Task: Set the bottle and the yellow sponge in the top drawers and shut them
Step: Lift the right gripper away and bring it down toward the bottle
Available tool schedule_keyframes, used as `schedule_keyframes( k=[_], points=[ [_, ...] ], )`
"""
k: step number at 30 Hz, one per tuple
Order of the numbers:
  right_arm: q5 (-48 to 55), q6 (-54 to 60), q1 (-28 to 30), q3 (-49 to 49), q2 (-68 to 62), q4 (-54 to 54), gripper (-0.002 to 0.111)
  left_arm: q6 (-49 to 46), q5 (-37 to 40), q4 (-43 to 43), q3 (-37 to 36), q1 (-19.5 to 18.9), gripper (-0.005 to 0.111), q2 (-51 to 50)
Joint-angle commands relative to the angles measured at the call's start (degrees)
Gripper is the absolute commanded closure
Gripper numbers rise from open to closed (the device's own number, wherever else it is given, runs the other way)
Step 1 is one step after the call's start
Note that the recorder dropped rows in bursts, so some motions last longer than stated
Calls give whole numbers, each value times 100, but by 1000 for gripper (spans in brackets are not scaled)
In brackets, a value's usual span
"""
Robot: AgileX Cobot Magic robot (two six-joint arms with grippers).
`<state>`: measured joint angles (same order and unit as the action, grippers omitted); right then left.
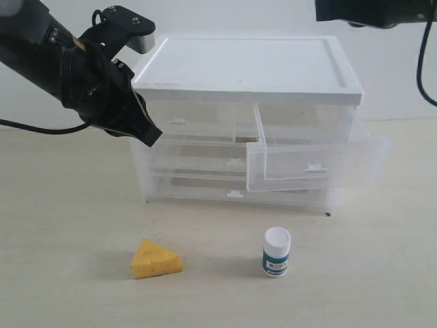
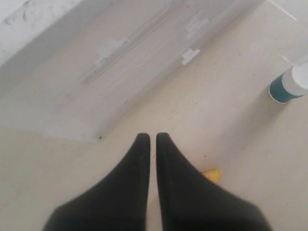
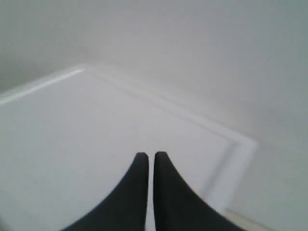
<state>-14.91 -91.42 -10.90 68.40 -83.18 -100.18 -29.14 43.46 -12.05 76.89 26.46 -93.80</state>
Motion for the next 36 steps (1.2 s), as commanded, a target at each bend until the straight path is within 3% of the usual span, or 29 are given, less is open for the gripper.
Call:
schedule_keyframes(
  k=[1, 4, 8, 17, 21, 26, 32, 36],
  points=[
    [2406, 900, 41, 23, 64, 23, 108, -7, -3, 9, -16, -21, 103, 33],
    [3724, 1779, 41, 23, 64, 106, 108, -7, -18, 9, -16, -21, 103, 33],
    [5048, 3489, 41, 23, 64, 1240, 108, -7, -18, 9, -16, -21, 103, 33],
    [7059, 8461, 41, 23, 64, 6406, 108, -7, -18, 9, -16, -21, 103, 33],
    [7849, 9566, 66, -9, 189, 8058, 108, -7, 20, 9, -16, -21, 103, 33],
    [6918, 9831, 66, -744, 1025, 9201, 108, -7, 9, 9, -16, -21, 103, 33],
    [5099, 10592, -32, -2340, 2348, 10744, 108, -7, -38, 9, -16, -21, 103, 33],
    [2968, 11027, -493, -3697, 2926, 11871, 108, -7, -52, 9, -16, -21, 103, 33]
  ],
)
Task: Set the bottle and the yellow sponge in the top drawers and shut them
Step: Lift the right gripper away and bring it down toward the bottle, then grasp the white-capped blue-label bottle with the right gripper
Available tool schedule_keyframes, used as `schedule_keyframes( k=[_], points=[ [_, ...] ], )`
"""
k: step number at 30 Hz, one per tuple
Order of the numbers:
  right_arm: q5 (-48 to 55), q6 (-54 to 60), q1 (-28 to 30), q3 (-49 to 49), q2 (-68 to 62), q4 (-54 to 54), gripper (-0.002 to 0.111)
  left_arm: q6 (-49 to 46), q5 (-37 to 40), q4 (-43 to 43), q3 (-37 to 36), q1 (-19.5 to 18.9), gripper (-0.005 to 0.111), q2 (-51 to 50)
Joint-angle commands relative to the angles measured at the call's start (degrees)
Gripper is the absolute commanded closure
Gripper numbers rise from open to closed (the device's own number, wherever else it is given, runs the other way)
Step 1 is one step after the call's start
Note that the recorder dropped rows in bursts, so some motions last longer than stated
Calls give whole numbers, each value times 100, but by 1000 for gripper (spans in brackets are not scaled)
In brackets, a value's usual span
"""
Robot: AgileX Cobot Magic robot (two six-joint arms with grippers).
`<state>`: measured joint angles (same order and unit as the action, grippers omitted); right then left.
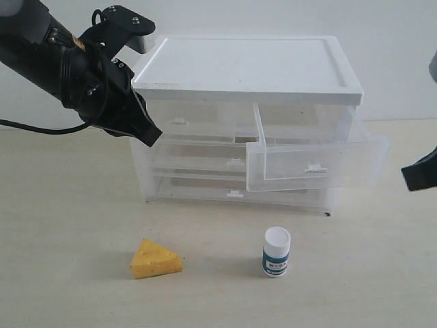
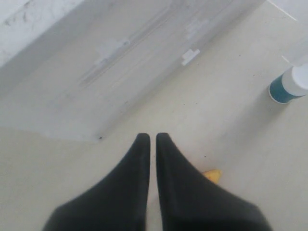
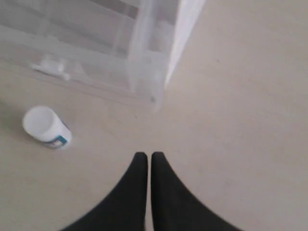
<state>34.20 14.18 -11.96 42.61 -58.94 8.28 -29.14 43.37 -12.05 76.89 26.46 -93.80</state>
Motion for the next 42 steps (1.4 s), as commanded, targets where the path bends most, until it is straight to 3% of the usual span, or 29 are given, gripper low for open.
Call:
schedule_keyframes(
  k=[1, 4, 9, 16, 21, 23, 25, 29, 31, 42],
  points=[
    [-2532, 480, -580, -1455, 579, 1119, 108, -7, -43, 9, -16, -21, 103, 33],
    [-3983, 459, -1193, -2309, 552, 1153, 108, -7, -54, 9, -16, -21, 103, 33],
    [-5438, 347, -2118, -3112, 215, 1153, 108, -7, -93, -10, -16, -21, 103, 33],
    [-5908, -238, -2248, -3468, -443, 676, 108, -7, -118, -4, -16, -21, 103, 33],
    [-6507, -1947, -2248, -3468, -1352, -1068, 108, -7, -133, -4, -16, -21, 103, 33],
    [-7438, -2901, -2248, -3468, -1967, -1677, 99, -7, -133, -4, -16, -21, 103, 33],
    [-8056, -3446, -2248, -3468, -2402, -1573, 78, -7, -133, -4, -16, -21, 103, 33],
    [-8280, -3185, -2248, -3413, -2737, -1665, 43, -7, -155, -4, -16, -21, 103, 33],
    [-8222, -3161, -2248, -3212, -2949, -2114, 31, -7, -170, -4, -16, -21, 103, 33],
    [-7220, -2685, -2248, -1940, -3970, -1635, 31, -7, -158, -4, -16, -21, 103, 33]
  ],
)
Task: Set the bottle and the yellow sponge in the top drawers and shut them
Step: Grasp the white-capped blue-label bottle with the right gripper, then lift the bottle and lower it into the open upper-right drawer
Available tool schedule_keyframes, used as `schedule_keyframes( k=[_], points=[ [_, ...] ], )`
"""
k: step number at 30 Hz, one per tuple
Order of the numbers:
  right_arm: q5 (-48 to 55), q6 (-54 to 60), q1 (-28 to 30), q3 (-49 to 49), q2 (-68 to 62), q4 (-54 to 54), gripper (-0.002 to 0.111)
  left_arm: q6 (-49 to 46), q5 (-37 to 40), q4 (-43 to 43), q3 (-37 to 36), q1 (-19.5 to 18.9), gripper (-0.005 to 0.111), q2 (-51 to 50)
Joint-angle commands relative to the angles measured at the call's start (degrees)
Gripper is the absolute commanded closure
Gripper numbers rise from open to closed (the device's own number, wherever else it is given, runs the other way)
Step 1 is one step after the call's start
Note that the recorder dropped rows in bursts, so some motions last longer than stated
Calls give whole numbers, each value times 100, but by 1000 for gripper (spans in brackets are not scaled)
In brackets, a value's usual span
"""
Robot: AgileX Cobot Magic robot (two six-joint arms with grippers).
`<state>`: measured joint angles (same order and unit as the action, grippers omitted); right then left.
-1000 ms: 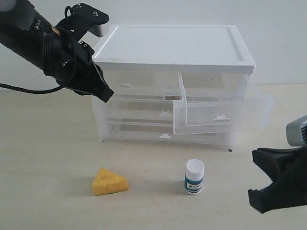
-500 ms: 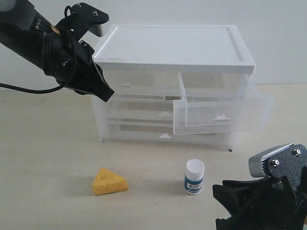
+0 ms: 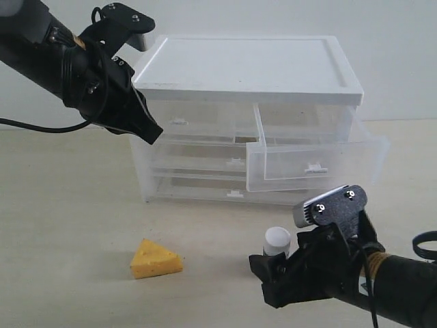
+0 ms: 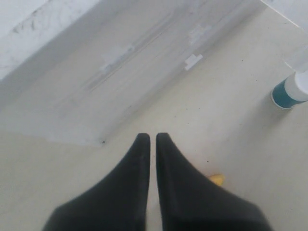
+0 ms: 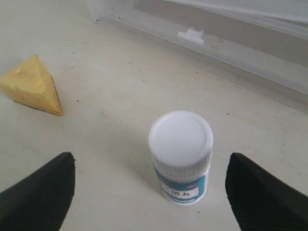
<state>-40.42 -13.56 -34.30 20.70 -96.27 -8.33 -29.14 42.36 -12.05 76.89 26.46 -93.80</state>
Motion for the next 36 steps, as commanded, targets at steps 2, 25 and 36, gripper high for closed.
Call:
schedule_keyframes(
  k=[2, 25, 36],
  points=[
    [245, 94, -14, 350, -387, 26, 31, -7, -57, -4, -16, -21, 103, 33],
    [1261, -712, -14, 977, -726, 262, 108, -7, -57, -4, -16, -21, 103, 33],
    [1384, -6520, -14, 976, 1269, -4967, 108, -7, -46, -38, -16, -21, 103, 33]
  ],
)
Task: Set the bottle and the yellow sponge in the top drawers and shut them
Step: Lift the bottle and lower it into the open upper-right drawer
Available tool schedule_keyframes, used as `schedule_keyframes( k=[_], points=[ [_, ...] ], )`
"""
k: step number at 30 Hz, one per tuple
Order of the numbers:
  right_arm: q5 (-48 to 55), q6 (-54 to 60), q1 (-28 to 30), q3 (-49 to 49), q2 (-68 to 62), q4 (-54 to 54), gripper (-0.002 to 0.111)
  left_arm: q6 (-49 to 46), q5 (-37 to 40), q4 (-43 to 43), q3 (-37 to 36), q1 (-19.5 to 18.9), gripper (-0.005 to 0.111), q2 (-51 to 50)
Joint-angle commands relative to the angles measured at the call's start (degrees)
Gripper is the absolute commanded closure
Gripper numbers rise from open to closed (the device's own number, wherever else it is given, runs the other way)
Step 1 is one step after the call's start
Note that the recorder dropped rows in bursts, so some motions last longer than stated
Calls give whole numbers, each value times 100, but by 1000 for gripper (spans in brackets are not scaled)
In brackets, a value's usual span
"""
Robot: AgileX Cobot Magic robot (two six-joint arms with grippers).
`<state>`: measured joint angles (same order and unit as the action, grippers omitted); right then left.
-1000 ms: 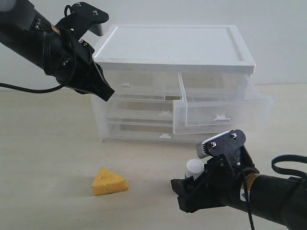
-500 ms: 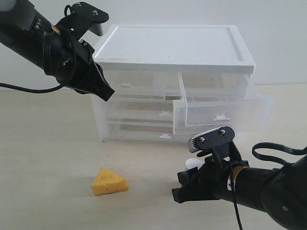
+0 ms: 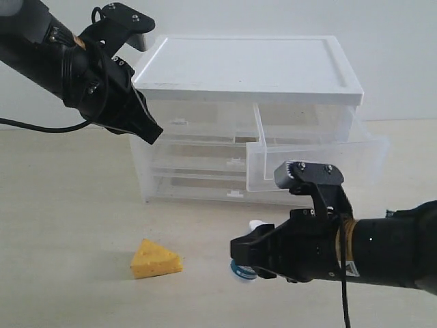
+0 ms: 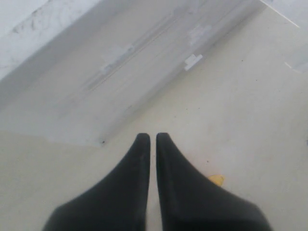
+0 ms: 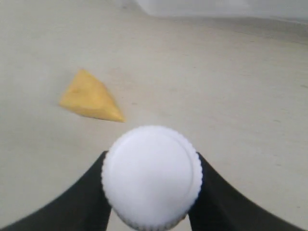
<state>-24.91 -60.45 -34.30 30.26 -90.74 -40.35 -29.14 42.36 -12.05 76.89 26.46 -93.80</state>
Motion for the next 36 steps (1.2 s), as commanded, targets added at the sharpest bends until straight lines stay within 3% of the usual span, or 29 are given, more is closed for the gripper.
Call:
schedule_keyframes(
  k=[1, 11, 15, 20, 27, 36],
  points=[
    [-157, -2101, 3, 20, 858, -2013, 108, -7, -33, -63, -16, -21, 103, 33],
    [-380, -4489, 26, 656, 1894, -3585, 108, -7, 95, -101, -16, -21, 103, 33],
    [-743, -5880, 408, 1312, 1922, -4706, 108, -7, 95, -101, -16, -21, 103, 33],
    [-1407, -5948, 1261, 1680, 1922, -4193, 108, -7, 95, -101, -16, -21, 103, 33],
    [-1309, -5948, 2185, 1717, 1696, -4001, 108, -7, 95, -101, -16, -21, 103, 33],
    [-945, -5948, 2529, 1765, 1023, -3456, 108, -7, 95, -101, -16, -21, 103, 33]
  ],
)
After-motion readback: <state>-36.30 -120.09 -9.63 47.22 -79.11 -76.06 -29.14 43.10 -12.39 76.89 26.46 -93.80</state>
